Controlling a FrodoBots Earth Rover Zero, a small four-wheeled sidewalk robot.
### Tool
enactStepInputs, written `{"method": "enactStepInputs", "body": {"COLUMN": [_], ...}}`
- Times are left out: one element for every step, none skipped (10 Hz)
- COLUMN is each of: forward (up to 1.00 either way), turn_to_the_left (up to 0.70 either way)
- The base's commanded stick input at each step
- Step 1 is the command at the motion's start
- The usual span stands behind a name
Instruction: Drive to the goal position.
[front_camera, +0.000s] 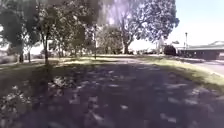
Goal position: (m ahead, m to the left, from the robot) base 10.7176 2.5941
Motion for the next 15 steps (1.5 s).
{"method": "enactStepInputs", "body": {"forward": [0.7, 0.7, 0.7, 0.7, 0.7, 0.7, 0.7, 0.7, 0.7, 0.7, 0.7, 0.7, 0.7, 0.7, 0.7], "turn_to_the_left": [-0.28, -0.27, -0.17, -0.06, 0.0, 0.0, 0.0, 0.0, 0.0, 0.0, 0.0, 0.0, 0.0, 0.0, 0.0]}}
